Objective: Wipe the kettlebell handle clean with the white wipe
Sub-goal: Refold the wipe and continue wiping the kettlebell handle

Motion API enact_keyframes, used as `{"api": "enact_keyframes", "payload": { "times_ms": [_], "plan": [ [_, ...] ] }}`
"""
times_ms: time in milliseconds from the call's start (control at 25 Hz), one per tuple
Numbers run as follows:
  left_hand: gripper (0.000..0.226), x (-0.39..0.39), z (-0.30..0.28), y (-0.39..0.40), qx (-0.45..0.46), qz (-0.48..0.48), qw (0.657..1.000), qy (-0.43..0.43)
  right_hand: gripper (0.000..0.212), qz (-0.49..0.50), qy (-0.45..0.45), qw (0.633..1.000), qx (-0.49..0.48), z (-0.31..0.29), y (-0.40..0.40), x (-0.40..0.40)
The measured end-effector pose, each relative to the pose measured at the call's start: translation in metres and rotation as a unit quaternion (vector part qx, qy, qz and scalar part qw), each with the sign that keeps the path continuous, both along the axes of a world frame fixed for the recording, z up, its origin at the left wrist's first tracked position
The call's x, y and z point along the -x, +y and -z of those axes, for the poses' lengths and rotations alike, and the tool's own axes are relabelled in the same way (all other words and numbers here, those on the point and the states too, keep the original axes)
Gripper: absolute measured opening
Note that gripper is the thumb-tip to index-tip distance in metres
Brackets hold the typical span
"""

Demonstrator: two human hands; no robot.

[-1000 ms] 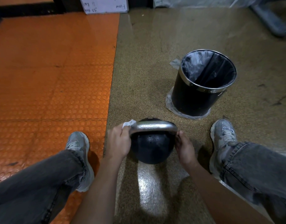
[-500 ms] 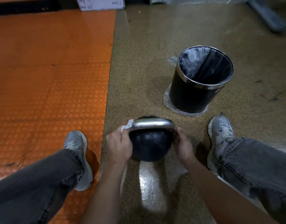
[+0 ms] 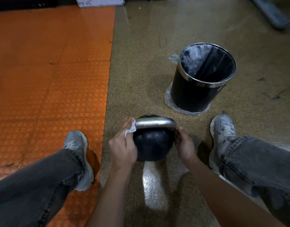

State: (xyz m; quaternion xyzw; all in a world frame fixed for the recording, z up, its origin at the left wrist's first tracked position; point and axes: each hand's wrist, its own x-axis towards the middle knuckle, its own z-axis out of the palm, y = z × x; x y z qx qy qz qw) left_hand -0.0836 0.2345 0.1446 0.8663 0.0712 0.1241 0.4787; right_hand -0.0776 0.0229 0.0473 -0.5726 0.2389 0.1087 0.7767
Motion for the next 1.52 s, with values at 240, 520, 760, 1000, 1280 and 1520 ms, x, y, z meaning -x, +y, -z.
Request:
{"api": "enact_keyframes", "payload": {
  "times_ms": [240, 520, 760, 1000, 1280, 1520],
  "plan": [
    [0.042, 0.004, 0.003, -0.004, -0.021, 0.012, 1.0, -0.017, 0.039, -0.003, -0.005, 1.0, -0.012, 0.001, 0.0, 0.001],
    [0.041, 0.006, 0.015, -0.014, -0.01, 0.014, 0.998, -0.059, 0.038, 0.004, -0.008, 1.0, 0.0, 0.004, 0.0, 0.001],
    [0.043, 0.017, 0.025, -0.011, -0.018, -0.017, 0.997, -0.074, 0.033, 0.014, -0.003, 1.0, 0.003, 0.006, 0.0, 0.001],
    [0.043, 0.015, 0.026, -0.014, -0.011, -0.026, 0.996, -0.09, 0.05, 0.002, -0.002, 1.0, 0.02, 0.013, -0.002, 0.002],
    [0.045, 0.015, 0.025, -0.02, 0.0, -0.013, 0.996, -0.094, 0.056, 0.009, 0.003, 0.999, 0.033, 0.008, -0.001, 0.003],
    [0.043, 0.009, 0.024, -0.014, 0.004, -0.008, 0.996, -0.089, 0.042, 0.005, 0.013, 1.0, 0.023, 0.004, 0.001, 0.002]
  ]
}}
